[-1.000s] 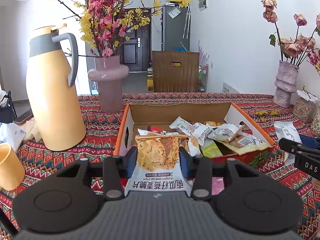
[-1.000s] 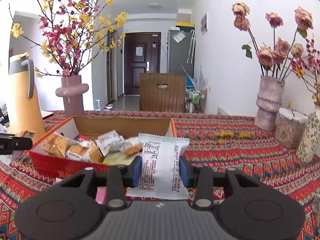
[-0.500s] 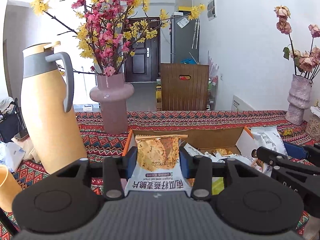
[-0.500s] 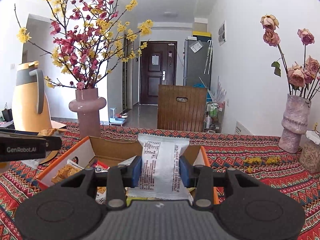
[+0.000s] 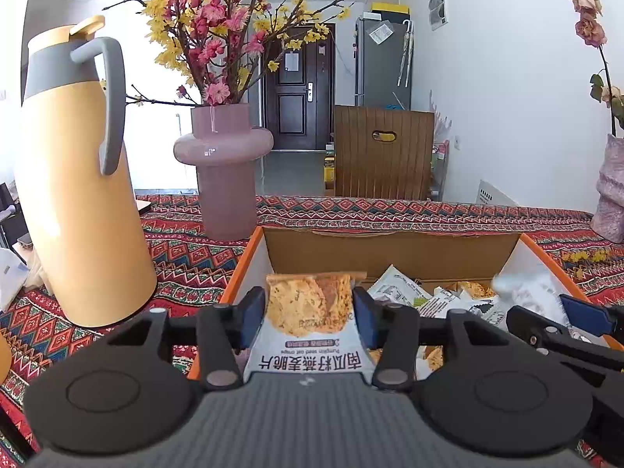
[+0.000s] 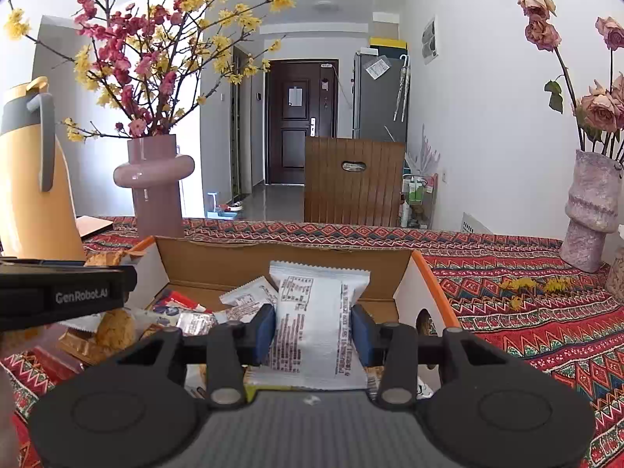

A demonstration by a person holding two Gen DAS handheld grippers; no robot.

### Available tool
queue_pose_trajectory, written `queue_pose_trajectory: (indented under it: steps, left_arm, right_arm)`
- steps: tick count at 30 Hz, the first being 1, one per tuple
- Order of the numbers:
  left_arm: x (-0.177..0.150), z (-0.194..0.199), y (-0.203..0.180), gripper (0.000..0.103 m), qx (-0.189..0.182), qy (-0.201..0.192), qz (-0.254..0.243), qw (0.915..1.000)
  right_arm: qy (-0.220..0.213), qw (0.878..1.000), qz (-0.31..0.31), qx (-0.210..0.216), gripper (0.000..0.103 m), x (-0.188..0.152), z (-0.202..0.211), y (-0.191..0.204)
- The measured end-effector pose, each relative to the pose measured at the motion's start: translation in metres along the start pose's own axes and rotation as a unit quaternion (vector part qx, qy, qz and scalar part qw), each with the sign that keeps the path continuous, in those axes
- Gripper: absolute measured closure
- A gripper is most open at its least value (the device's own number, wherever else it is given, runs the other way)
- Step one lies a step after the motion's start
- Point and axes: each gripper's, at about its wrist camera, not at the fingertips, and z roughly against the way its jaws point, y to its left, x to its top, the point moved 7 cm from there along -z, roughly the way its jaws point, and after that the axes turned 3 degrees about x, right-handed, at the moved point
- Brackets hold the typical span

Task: Organize snacks
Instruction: 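Lower both held packets into the box and open both tools, then grasp a white packet with the left tool while the right tool grasps the pink packet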

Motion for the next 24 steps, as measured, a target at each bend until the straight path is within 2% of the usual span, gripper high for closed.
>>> queue_pose_trajectory:
  steps: [1,2,3,4,6,10,15,19,24]
  left_arm:
    - [0.001,0.002,0.002,0.034,-0.002,-0.004,0.005,1.0000]
    - [0.004,0.006,0.005,0.018,0.004,-0.012,0.011,0.9999]
    - [0.006,0.011,0.007,0.007,0.011,-0.022,0.014,0.9996]
    - [0.008,0.017,0.010,0.004,0.014,-0.028,0.016,0.9994]
    - [0.013,0.030,0.014,0.000,0.009,-0.031,0.024,0.9992]
    - [0.013,0.052,0.021,0.000,-0.001,-0.023,0.020,0.9995]
    - [-0.009,0.059,0.032,0.000,0.009,0.030,0.010,0.9995]
    - [-0.034,0.055,0.044,0.000,0.012,0.079,0.015,0.9967]
    - [-0.059,0.052,0.049,0.000,0.014,0.114,0.010,0.9934]
  right_arm:
    - [0.003,1.000,-0.001,0.000,0.053,-0.001,-0.001,-0.001]
    - [0.004,1.000,-0.005,-0.001,0.046,-0.001,0.000,-0.002]
    - [0.002,1.000,-0.008,-0.005,0.027,0.000,0.002,-0.004]
    - [-0.003,1.000,-0.011,-0.009,0.013,0.001,0.006,-0.006]
    - [-0.015,1.000,-0.018,-0.012,0.006,0.005,0.018,-0.009]
    - [-0.001,0.999,-0.032,0.017,0.004,0.002,0.048,-0.007]
    - [0.039,0.998,-0.007,0.044,0.003,-0.023,0.072,0.011]
    - [0.087,0.995,0.021,0.054,0.004,-0.050,0.068,0.032]
    - [0.147,0.988,0.023,0.048,0.005,-0.074,0.043,0.047]
